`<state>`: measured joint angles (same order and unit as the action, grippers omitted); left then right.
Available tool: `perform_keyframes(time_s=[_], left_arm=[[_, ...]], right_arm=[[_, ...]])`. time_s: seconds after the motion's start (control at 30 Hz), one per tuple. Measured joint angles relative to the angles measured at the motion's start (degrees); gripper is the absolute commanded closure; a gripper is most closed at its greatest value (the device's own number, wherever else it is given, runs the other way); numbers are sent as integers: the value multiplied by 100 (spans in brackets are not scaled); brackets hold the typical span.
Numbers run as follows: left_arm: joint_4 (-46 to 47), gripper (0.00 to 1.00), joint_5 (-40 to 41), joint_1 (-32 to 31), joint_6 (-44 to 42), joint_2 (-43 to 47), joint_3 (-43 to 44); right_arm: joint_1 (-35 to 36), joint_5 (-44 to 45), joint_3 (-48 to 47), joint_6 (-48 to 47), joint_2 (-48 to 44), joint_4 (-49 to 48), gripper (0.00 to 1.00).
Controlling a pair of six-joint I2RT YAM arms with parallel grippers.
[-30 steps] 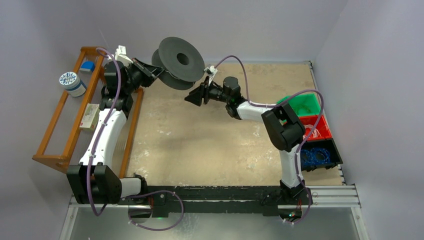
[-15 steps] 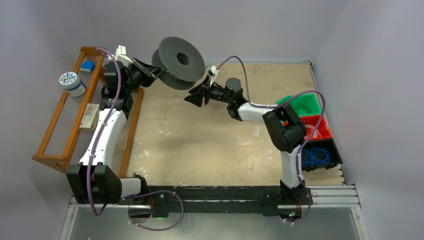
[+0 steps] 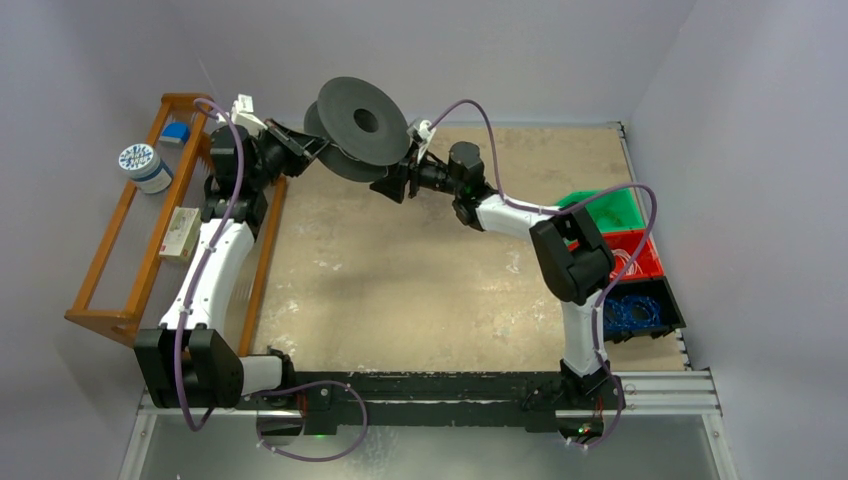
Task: Wrap the cables
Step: Wrap the cable around the cable reel.
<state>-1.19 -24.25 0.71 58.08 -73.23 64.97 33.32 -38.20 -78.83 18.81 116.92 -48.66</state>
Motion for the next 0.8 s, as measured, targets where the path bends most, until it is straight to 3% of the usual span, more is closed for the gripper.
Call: perform_keyframes(time_s=[0.23, 0.37, 0.47, 0.67, 0.8], left_arm=[[-17, 100, -20, 0, 2, 0, 0], [-17, 100, -26, 0, 0, 0, 0], [17, 100, -24, 2, 4, 4, 0], [90, 100, -24, 2, 76, 7, 0], [109, 100, -20, 2, 94, 7, 0]], right_arm=[[-61, -151, 66, -297, 0, -109, 39], [-76, -319, 111, -81, 0, -393, 46], [-90, -380, 114, 103, 0, -520, 56], [-151, -520, 114, 365, 0, -675, 89], [-153, -533, 114, 407, 0, -682, 95]])
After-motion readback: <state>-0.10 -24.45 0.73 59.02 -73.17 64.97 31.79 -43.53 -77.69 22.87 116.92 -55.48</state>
